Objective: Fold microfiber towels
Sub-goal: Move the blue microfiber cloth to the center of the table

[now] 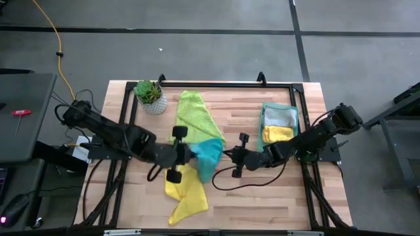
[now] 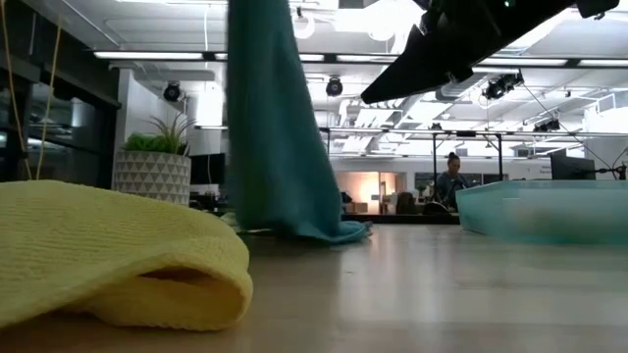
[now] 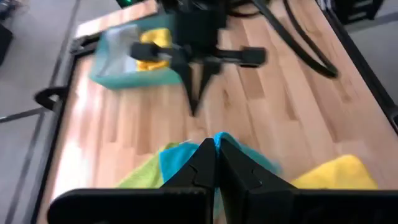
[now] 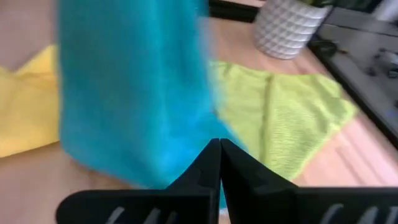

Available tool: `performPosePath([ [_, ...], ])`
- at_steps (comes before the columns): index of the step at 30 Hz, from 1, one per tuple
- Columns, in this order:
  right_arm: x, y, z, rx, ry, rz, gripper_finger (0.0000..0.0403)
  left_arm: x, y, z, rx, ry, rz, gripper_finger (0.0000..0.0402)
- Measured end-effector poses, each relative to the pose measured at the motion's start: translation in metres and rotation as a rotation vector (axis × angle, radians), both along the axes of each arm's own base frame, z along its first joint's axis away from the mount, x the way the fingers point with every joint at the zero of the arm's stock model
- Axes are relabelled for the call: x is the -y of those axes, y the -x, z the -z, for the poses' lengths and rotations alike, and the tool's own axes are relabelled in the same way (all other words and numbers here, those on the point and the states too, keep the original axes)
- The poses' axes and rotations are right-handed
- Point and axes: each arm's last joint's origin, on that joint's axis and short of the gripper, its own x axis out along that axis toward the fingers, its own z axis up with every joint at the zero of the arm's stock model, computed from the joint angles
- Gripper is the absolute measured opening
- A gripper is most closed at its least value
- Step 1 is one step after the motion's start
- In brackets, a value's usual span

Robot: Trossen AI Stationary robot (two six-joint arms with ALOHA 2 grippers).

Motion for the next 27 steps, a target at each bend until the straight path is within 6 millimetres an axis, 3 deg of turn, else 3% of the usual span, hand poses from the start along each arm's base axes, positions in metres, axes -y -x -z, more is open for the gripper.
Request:
performPosePath([
  [8, 0.001, 0.002, 0.0, 0.001, 0.0, 0.038, 0.0, 0.009, 0.004, 0.061, -0.119, 0.057, -0.024, 0.0],
  [13, 0.001, 0.002, 0.0, -0.002, -0.002, 0.038, 0.0, 0.013, 0.002, 0.085, -0.12, 0.179, 0.028, 0.0],
  [27, 0.001, 0.002, 0.0, 0.004, -0.029, 0.042, 0.0, 0.013, 0.001, 0.091, -0.101, 0.172, 0.028, 0.0001],
])
